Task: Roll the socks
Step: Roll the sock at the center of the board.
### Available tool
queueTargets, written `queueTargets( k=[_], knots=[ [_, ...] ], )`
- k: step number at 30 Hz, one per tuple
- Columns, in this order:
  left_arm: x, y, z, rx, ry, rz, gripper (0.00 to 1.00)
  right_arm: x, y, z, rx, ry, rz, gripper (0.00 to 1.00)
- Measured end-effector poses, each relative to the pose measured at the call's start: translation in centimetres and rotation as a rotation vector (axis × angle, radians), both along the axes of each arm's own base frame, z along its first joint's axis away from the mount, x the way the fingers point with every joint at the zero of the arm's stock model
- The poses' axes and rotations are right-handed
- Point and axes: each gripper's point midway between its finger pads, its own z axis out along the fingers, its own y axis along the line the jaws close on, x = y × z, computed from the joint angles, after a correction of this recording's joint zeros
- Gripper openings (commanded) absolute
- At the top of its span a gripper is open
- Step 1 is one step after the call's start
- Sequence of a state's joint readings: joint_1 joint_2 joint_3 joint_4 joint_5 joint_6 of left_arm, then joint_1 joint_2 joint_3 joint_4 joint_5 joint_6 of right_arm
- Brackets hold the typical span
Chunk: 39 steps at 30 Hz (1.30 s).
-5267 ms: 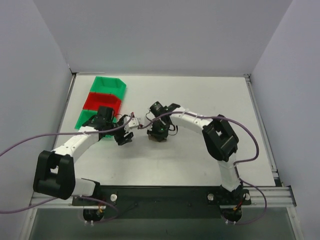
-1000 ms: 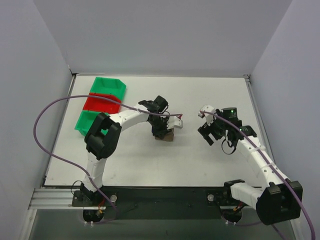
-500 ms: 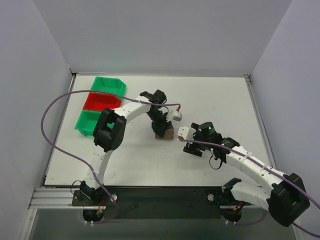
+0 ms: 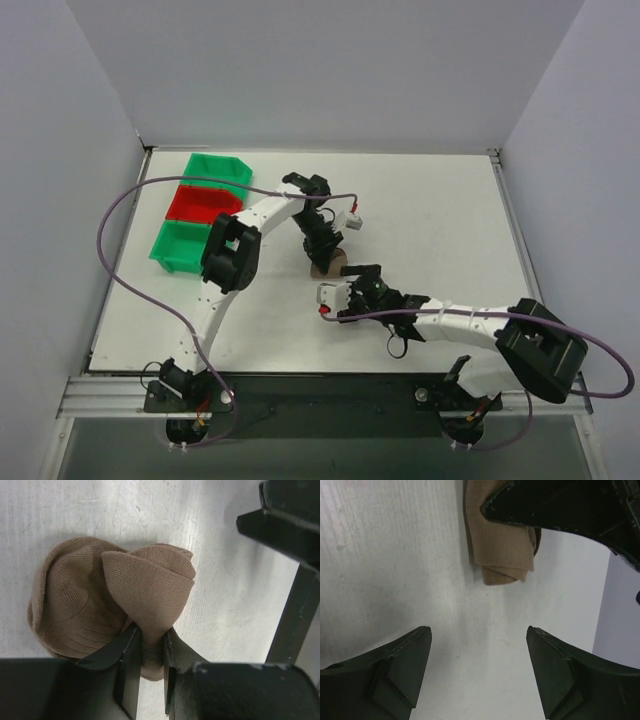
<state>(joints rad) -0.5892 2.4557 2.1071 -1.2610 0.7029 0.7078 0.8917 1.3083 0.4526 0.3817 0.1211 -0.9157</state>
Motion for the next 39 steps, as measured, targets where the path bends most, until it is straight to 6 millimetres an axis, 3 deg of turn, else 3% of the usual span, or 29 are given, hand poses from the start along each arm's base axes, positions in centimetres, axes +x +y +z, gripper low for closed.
queueTargets(
  k=[7, 15, 25, 29, 32, 35, 39],
  knots=[
    [0.1, -0.1, -0.1, 0.031, 0.088, 0.051, 0.0, 0.8, 2.2, -1.2, -0.038, -0.073, 0.037, 0.78],
    [0.0, -0.1, -0.2, 0.047, 0.132, 0.082, 0.0, 3.3, 5.8, -0.6, -0.023, -0.246, 0.048, 0.78],
    [-0.3, 0.0, -0.3, 0.045, 0.155, 0.098, 0.0, 5.5, 6.0, -0.9, -0.013, -0.212, -0.008, 0.64],
    [-0.2, 0.1, -0.3, 0.042, 0.152, 0.1, 0.0, 6.1, 5.9, -1.3, -0.01, -0.141, -0.03, 0.52],
    [-0.2, 0.1, -0.3, 0.039, 0.149, 0.099, 0.0, 5.9, 6.0, -1.9, -0.014, -0.084, -0.021, 0.29],
    [-0.2, 0.1, -0.3, 0.035, 0.142, 0.097, 0.01, 5.7, 6.0, -2.6, -0.035, -0.046, -0.016, 0.17],
    [-0.2, 0.1, -0.3, 0.031, 0.132, 0.097, 0.16, 5.8, 6.0, -2.6, -0.062, -0.019, -0.019, 0.08]
  ],
)
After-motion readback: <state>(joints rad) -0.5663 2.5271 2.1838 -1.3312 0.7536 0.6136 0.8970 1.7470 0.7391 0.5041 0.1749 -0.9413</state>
